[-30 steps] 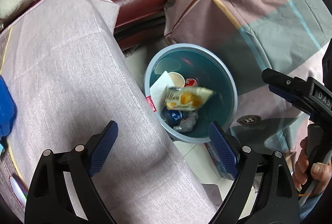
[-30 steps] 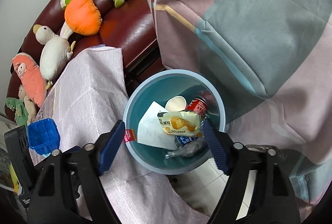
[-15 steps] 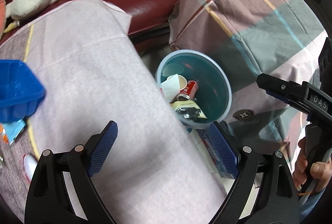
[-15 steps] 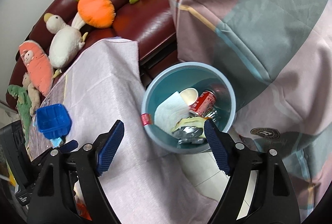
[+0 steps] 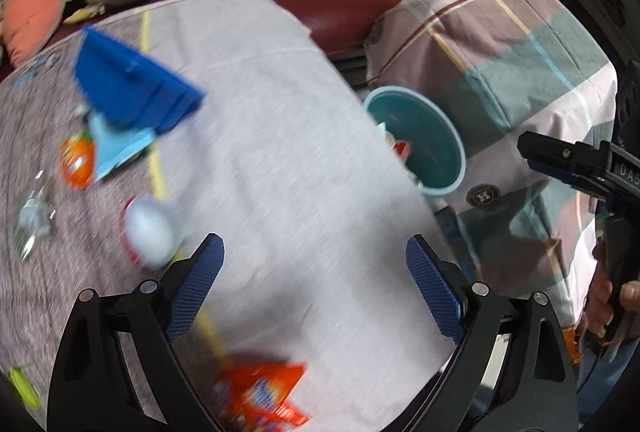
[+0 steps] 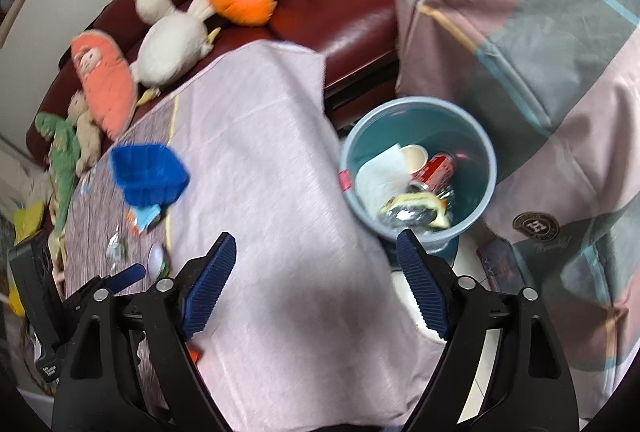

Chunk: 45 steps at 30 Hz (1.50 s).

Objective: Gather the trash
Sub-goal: 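Move both open tools back over the table, then grasp the orange Ovaltine wafer pack with the left tool, then grasp the white-red egg capsule with the right tool while the left tool holds the wafer pack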

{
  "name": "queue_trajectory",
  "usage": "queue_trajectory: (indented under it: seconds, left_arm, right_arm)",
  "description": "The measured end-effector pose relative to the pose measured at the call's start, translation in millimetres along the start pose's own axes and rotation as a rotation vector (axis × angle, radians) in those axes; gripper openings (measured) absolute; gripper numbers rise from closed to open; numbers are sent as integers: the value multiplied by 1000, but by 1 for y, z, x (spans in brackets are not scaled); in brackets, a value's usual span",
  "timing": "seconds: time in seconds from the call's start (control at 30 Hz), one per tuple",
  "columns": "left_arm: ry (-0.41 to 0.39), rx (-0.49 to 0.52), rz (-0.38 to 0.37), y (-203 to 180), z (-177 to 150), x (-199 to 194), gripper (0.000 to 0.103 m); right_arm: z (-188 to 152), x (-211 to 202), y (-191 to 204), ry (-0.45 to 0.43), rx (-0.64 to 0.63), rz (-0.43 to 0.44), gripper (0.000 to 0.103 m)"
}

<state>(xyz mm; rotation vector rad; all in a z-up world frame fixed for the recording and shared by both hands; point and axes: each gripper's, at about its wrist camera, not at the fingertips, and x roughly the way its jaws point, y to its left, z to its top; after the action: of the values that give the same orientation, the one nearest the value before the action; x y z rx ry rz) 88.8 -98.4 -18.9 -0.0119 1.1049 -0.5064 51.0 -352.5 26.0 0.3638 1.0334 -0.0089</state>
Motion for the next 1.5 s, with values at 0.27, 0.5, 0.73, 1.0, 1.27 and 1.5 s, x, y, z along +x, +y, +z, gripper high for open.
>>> queue_trajectory:
  seconds: [0.27,0.5,0.73,1.0,1.27,1.5]
  left_arm:
    - [12,-66,24,46,-55,-23,93]
    - [81,-76,12,59,-101,-15,93]
    - [141,-62,-7,52,-125,8,93]
    - [92,-48,22,48,-122,14,93]
    - [-4,-106,76,79,-109,-1,38]
    - [-99,-247,89,146,-85,-36,38]
  right_arm:
    - [-42,15,49,80,-98,27,80]
    - [-61,19,73,104,-141,41,80]
    - [-76,29,82,137,-156,44,80]
    - [-78,42,91,163,-171,40,80]
    - [-74,61,108,191,-213,20,80]
    - [-60,88,152,216,-304,27,80]
